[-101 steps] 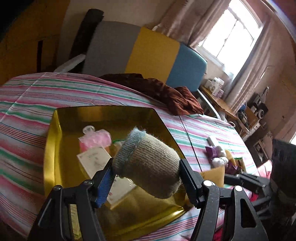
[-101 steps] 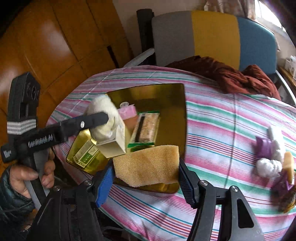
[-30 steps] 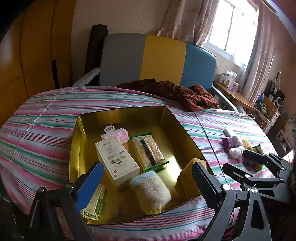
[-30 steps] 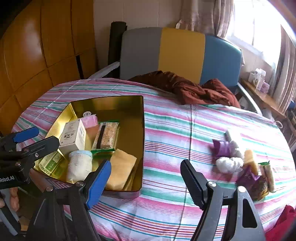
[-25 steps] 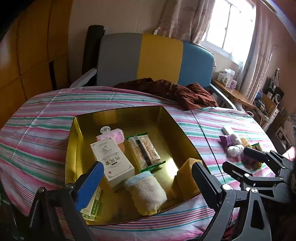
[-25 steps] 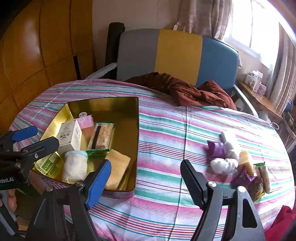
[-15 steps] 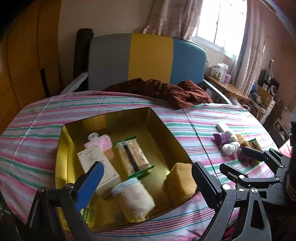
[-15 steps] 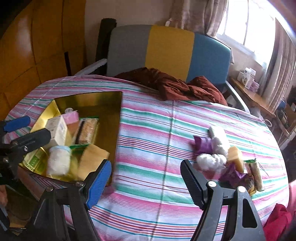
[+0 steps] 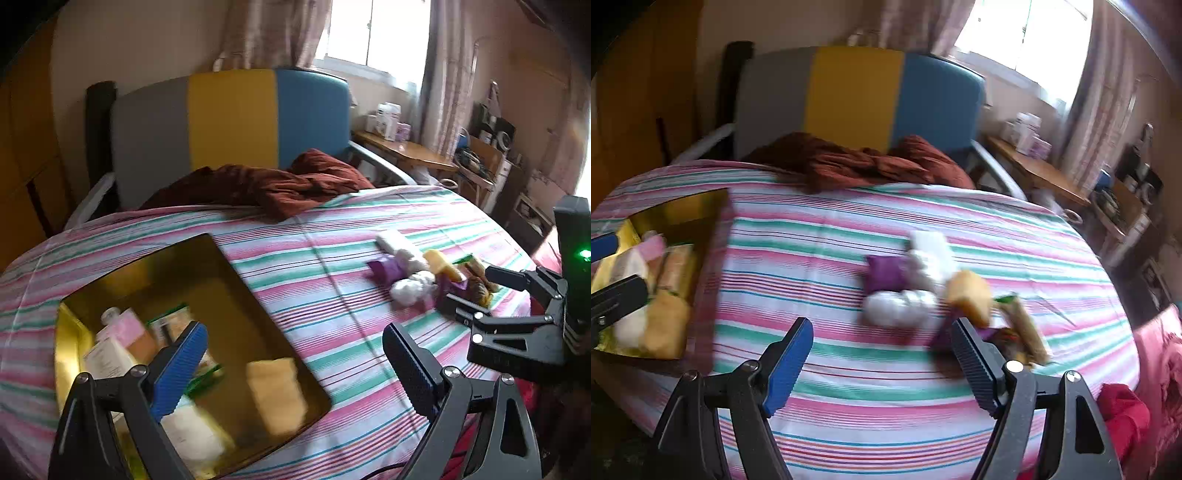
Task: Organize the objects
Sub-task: 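Move both tools from the tray over to the pile of items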
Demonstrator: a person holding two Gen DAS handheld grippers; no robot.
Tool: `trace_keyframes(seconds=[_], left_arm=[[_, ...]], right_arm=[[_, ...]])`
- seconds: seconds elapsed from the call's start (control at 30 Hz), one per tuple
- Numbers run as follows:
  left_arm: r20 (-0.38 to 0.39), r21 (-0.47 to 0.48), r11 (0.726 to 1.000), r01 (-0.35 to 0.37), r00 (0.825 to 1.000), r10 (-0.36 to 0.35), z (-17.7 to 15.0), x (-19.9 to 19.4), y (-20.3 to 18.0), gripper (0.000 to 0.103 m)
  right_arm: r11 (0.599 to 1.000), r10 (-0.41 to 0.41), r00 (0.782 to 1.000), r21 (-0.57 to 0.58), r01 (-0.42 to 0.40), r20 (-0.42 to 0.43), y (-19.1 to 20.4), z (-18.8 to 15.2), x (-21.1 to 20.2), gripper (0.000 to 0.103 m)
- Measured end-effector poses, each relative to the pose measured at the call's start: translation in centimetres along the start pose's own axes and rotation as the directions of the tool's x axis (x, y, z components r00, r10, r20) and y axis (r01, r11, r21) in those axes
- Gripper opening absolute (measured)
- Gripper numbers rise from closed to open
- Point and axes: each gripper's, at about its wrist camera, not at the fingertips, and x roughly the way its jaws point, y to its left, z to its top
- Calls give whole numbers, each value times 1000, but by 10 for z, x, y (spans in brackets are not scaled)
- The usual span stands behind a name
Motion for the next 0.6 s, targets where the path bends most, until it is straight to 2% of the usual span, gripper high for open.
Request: trace_keyframes(seconds=[0.4, 0.6], left_arm=[[-54, 100, 988, 115, 992, -110, 20, 40, -66, 96], [-81, 118, 981, 155, 986, -146, 27, 57, -88, 96]], right_arm=[[990, -128, 987, 53, 134, -94, -78, -16, 21, 78], [990, -65, 985, 114, 83, -158, -106, -19, 29, 78]])
